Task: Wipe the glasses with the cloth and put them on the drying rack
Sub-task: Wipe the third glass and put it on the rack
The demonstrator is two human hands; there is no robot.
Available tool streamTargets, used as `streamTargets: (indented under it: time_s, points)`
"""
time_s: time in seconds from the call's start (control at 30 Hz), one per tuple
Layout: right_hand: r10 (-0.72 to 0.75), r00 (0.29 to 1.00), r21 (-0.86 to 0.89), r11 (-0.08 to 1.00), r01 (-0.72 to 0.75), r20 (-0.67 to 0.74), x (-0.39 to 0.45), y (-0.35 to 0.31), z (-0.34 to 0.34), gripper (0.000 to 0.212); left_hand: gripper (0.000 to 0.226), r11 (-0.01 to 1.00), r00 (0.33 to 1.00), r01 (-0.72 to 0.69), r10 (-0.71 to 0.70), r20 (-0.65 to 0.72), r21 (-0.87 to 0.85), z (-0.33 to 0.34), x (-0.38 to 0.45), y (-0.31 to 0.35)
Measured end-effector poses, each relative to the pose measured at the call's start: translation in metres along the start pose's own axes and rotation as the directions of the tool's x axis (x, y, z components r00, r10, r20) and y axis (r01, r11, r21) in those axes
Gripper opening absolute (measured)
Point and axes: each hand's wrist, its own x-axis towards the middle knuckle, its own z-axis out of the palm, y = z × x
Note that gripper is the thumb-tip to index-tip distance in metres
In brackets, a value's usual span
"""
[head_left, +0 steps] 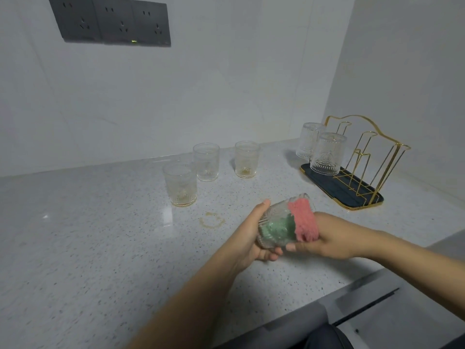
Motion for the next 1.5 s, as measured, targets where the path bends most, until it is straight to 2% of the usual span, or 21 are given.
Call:
streamTargets:
  time_s: [0.07, 0.13, 0.2, 0.27, 0.37, 0.43, 0.47, 0.57, 0.63, 0.7, 0.77, 0.87, 0.93, 1.0, 1.1, 1.17, 1.23, 1.3, 1.37, 1.43, 1.5]
  points:
    - [0.093, 0.994, 0.392, 0.918, -0.061, -0.063, 0.000, -0.003, -0.010, 0.010, 0.063, 0.989, 0.989, -0.141, 0.143, -0.047, 0.037, 0.003, 0.003, -0.004]
    - [0.205, 0.977, 0.772, 0.630, -0.088, -0.055, 0.001, -0.006, -0.015, 0.019, 0.051, 0.949, 0.952, -0.273, 0.291, -0.099, 0.160, 0.006, 0.001, -0.007]
    - [0.201, 0.980, 0.882, 0.462, -0.092, -0.003, 0.002, -0.008, -0.014, 0.021, 0.048, 0.916, 0.920, -0.341, 0.372, -0.127, 0.212, 0.007, 0.001, -0.010]
    - [0.047, 0.996, 0.814, 0.575, -0.086, 0.072, 0.003, -0.014, -0.012, 0.024, 0.058, 0.936, 0.931, -0.317, 0.338, -0.139, 0.154, 0.004, 0.002, -0.007]
    - [-0.058, 0.992, 0.298, 0.954, 0.021, 0.116, 0.003, -0.011, -0.001, 0.031, 0.060, 0.995, 0.994, -0.094, 0.094, -0.059, 0.016, -0.003, 0.003, 0.000]
    - [-0.069, 0.996, 0.027, 0.997, 0.068, 0.060, 0.003, -0.002, 0.005, 0.032, 0.056, 1.000, 1.000, 0.009, -0.009, -0.004, 0.005, -0.006, 0.002, 0.003]
    - [-0.056, 0.998, 0.015, 0.998, 0.056, 0.009, 0.003, -0.001, 0.005, 0.029, 0.058, 1.000, 1.000, 0.021, -0.021, 0.003, 0.009, -0.006, 0.003, 0.002]
    - [0.047, 0.994, 0.376, 0.927, -0.005, -0.102, 0.003, -0.007, -0.006, 0.012, 0.063, 0.990, 0.990, -0.118, 0.123, -0.070, 0.072, -0.002, 0.004, 0.000]
    - [0.125, 0.988, 0.728, 0.686, -0.018, -0.094, 0.005, -0.014, -0.014, 0.014, 0.051, 0.932, 0.942, -0.290, 0.318, -0.104, 0.218, 0.001, 0.004, -0.006]
    - [0.142, 0.988, 0.834, 0.551, -0.035, -0.053, 0.005, -0.013, -0.015, 0.021, 0.044, 0.899, 0.909, -0.372, 0.403, -0.103, 0.231, 0.004, 0.003, -0.009]
    - [0.060, 0.998, 0.748, 0.662, -0.043, 0.004, 0.006, -0.018, -0.012, 0.022, 0.059, 0.929, 0.928, -0.338, 0.355, -0.111, 0.149, 0.001, 0.004, -0.008]
    - [-0.058, 0.998, 0.175, 0.983, 0.052, 0.026, 0.004, -0.010, 0.000, 0.028, 0.069, 0.990, 0.991, -0.132, 0.133, -0.015, 0.043, -0.006, 0.004, 0.001]
    - [-0.103, 0.994, -0.124, 0.987, 0.106, 0.034, 0.003, 0.000, 0.008, 0.040, 0.063, 0.998, 0.999, -0.028, 0.026, 0.041, 0.049, -0.010, 0.003, 0.004]
    - [-0.089, 0.996, -0.139, 0.987, 0.083, -0.034, 0.003, 0.005, 0.013, 0.038, 0.065, 0.997, 0.999, -0.029, 0.027, 0.037, 0.067, -0.012, 0.005, 0.001]
    - [0.028, 0.991, 0.293, 0.956, 0.012, -0.133, 0.005, 0.001, 0.007, 0.024, 0.070, 0.972, 0.980, -0.193, 0.198, -0.020, 0.137, -0.008, 0.007, -0.005]
    - [0.146, 0.982, 0.678, 0.734, -0.028, -0.117, 0.006, -0.004, 0.000, 0.021, 0.051, 0.924, 0.941, -0.311, 0.333, -0.066, 0.222, -0.004, 0.006, -0.009]
    - [0.178, 0.982, 0.810, 0.585, -0.053, -0.063, 0.005, -0.005, 0.001, 0.021, 0.038, 0.894, 0.915, -0.358, 0.393, -0.090, 0.269, -0.003, 0.007, -0.011]
    - [0.089, 0.994, 0.673, 0.740, -0.024, -0.062, 0.003, -0.006, 0.004, 0.017, 0.048, 0.918, 0.930, -0.326, 0.354, -0.097, 0.225, -0.003, 0.008, -0.010]
    - [-0.037, 0.998, 0.348, 0.936, 0.050, -0.043, 0.001, -0.003, 0.010, 0.018, 0.065, 0.967, 0.972, -0.221, 0.230, -0.058, 0.125, -0.003, 0.007, -0.005]
    - [-0.108, 0.994, 0.026, 0.994, 0.107, 0.010, -0.001, 0.004, 0.020, 0.026, 0.066, 0.990, 0.996, -0.084, 0.084, 0.002, 0.112, -0.004, 0.003, -0.002]
    - [-0.128, 0.991, -0.140, 0.981, 0.132, 0.032, -0.005, 0.012, 0.028, 0.028, 0.064, 0.990, 0.999, -0.010, 0.003, 0.051, 0.139, -0.005, 0.001, -0.003]
